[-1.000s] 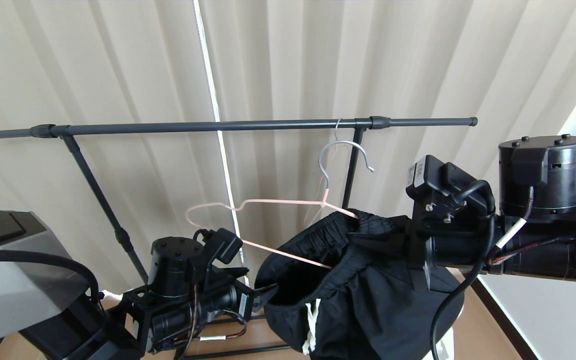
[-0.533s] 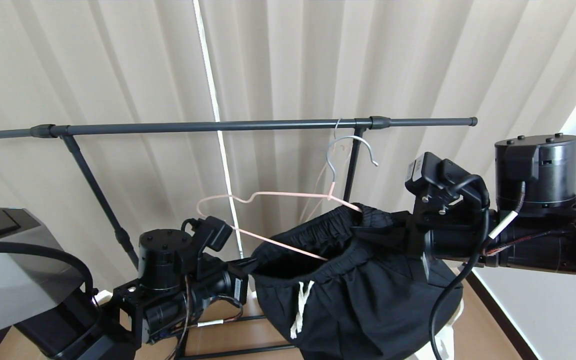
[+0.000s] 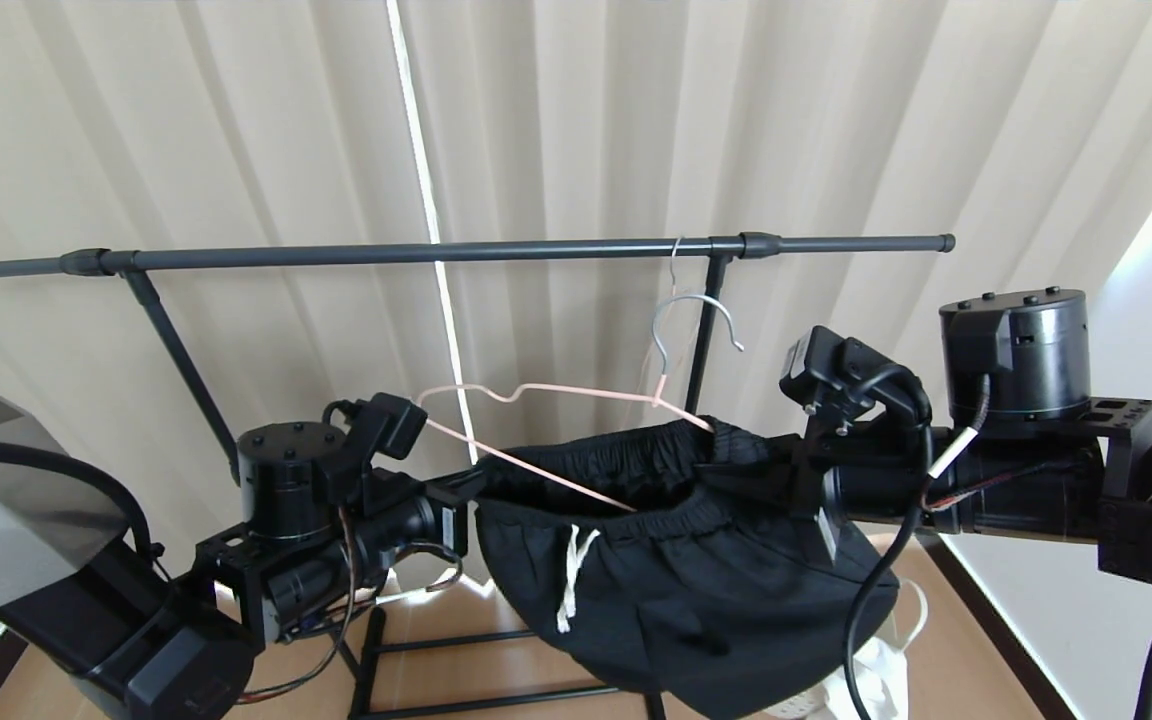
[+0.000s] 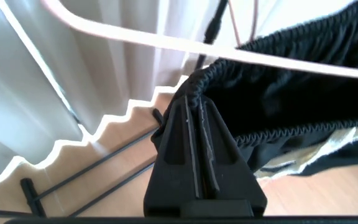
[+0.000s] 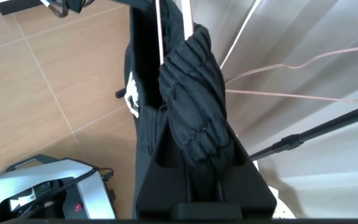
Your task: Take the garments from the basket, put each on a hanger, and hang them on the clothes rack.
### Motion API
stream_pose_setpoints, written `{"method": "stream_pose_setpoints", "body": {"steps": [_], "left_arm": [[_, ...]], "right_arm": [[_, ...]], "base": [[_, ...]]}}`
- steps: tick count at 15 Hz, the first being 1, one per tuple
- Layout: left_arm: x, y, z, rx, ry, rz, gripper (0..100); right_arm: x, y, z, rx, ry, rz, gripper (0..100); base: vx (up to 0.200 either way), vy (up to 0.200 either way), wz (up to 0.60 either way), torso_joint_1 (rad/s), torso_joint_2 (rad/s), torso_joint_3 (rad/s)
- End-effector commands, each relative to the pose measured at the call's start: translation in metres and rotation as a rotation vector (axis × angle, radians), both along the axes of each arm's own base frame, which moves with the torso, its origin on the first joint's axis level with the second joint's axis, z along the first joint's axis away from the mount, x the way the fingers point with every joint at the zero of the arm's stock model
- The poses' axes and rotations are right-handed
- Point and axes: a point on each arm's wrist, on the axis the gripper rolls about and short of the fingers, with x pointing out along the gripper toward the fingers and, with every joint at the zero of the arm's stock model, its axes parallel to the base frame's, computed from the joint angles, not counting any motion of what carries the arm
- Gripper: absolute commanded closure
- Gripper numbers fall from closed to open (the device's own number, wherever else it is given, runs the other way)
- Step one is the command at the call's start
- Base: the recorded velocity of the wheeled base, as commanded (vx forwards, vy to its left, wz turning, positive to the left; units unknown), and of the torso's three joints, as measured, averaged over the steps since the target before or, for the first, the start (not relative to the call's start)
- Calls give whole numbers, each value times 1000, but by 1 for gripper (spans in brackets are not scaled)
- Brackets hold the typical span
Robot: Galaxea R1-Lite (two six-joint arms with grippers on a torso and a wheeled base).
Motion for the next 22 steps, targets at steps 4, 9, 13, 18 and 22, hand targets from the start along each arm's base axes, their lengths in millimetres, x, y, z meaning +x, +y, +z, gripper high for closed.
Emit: {"method": "stream_pose_setpoints", "body": {"steps": [4, 9, 13, 18, 22], "left_arm": [[13, 11, 7, -14, -31, 61, 100], [26, 24, 9, -29, -42, 116, 100], [32, 32, 12, -34, -57, 147, 100], [35, 38, 14, -36, -63, 167, 100], [38, 45, 14, -26, -37, 188, 100]], "right_arm": [[2, 1, -7, -15, 20, 0, 100], [11, -3, -20, -53, 32, -9, 100], [17, -9, -29, -117, -4, 7, 100], [19, -17, -37, -171, -31, 20, 100], [19, -17, -40, -190, -37, 28, 100]], "base": [[0, 0, 0, 0, 0, 0], [0, 0, 0, 0, 0, 0], [0, 0, 0, 0, 0, 0], [0, 0, 0, 0, 0, 0], [0, 0, 0, 0, 0, 0]]}}
